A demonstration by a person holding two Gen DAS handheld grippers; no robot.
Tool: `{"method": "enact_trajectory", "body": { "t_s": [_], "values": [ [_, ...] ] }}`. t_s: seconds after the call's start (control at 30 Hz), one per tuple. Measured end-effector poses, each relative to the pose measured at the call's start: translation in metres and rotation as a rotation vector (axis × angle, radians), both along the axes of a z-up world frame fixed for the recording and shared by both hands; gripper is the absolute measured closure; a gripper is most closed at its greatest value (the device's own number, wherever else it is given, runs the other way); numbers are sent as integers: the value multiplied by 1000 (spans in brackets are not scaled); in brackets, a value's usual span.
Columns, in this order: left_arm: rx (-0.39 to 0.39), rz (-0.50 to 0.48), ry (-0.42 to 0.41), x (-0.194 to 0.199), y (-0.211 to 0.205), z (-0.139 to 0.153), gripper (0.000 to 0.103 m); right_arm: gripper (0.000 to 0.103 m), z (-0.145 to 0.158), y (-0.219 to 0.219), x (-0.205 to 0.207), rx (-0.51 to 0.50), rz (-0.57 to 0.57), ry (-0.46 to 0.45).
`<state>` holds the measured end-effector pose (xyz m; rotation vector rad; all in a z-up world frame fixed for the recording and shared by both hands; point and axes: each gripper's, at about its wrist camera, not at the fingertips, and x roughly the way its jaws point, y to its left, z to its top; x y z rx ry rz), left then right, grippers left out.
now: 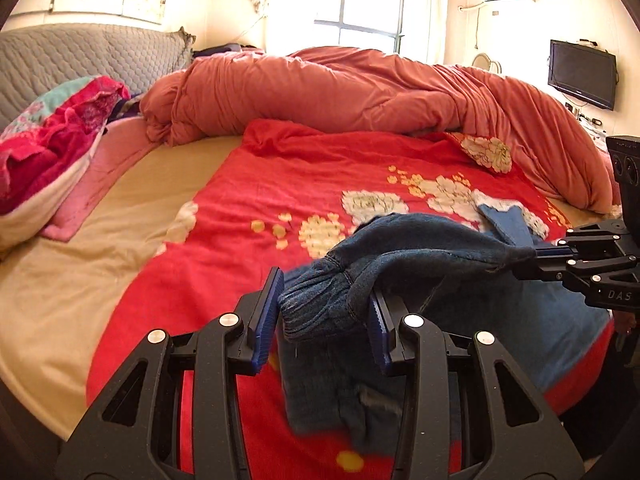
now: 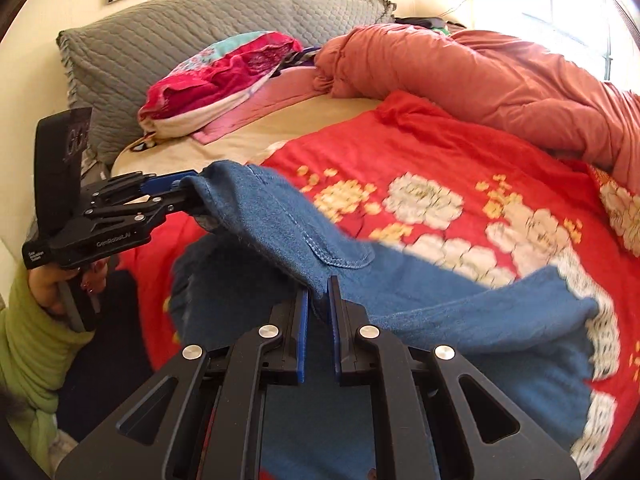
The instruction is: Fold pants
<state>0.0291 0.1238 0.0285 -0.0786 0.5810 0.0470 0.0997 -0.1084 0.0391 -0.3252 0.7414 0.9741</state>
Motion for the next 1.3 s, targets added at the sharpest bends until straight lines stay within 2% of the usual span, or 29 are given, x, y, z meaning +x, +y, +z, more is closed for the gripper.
{"method": "enact_trajectory", "body": {
  "t_s": [0.17, 0.37, 0.57, 0.77, 0.87, 0.93, 1.07, 1.13, 1.2, 1.3],
  "values": [
    [1, -7, 43, -12, -4, -7, 72, 95, -16, -6, -26, -16, 14, 7],
    [16, 11, 132, -17, -6, -21, 70, 95, -33, -5, -46, -29, 47, 17],
    [9, 41, 217, -20, 0, -34, 64, 92, -58, 0, -54, -65, 65, 54],
    [2, 61, 264, -41, 3, -40, 60, 92, -63, -4, -57, -37, 71, 64],
    [58, 123, 301, -51, 5, -43, 60, 92, -64, -7, -57, -25, 78, 68],
    [23, 143, 292, -59, 12, -35, 60, 92, -62, -9, -58, -10, 83, 70],
    [-11, 141, 190, -62, 3, -2, 60, 91, -59, -11, -59, 18, 98, 76],
    [-25, 94, 131, -51, -13, 14, 60, 91, -60, -11, -61, 22, 106, 79],
    [-64, 23, 114, -29, -30, 21, 60, 88, -61, -11, -63, 24, 113, 82],
    [-38, -29, 143, -4, -56, 13, 60, 86, -62, -10, -67, 23, 123, 82]
  ]
}}
